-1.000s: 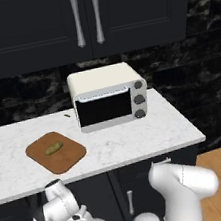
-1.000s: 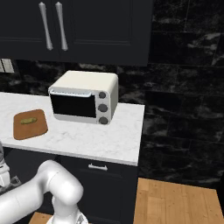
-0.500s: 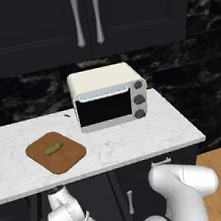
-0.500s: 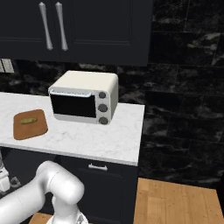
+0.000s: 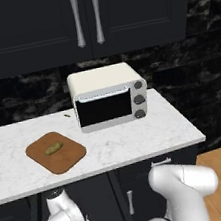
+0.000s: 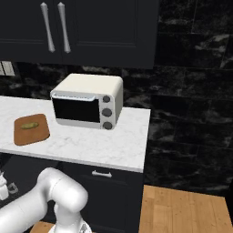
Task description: Place the appropriate cutting tool for cutting the potato skin on the cutting board.
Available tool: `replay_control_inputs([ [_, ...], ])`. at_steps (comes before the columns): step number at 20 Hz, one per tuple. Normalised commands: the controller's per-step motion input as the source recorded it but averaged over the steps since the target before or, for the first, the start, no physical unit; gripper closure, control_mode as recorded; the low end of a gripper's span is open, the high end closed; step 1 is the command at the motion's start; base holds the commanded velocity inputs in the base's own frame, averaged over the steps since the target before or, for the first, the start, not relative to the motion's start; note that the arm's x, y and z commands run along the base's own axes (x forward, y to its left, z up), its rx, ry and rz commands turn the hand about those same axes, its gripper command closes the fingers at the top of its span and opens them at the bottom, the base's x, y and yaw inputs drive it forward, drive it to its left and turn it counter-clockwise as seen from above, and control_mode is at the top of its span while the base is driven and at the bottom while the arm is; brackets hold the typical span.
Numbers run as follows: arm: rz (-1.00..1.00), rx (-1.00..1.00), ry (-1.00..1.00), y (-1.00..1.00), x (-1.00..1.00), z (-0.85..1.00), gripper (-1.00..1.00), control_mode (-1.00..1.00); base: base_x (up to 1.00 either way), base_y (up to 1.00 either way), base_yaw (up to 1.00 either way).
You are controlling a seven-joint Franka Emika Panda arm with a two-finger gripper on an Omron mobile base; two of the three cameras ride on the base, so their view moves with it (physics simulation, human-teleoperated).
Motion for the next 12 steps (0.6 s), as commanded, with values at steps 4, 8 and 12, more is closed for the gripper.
replay_control_inputs([
  [4, 0.0, 0.0, -0.15, -0.02, -0.04, 0.25, 1.0, -1.0, 0.0, 0.0, 0.0],
  [8, 0.0, 0.0, -0.05, -0.23, -0.19, 1.0, 1.0, -1.0, 0.0, 0.0, 0.0],
  [12, -0.09, -0.05, -0.01, -0.06, -0.14, 1.0, 1.0, -1.0, 0.0, 0.0, 0.0],
])
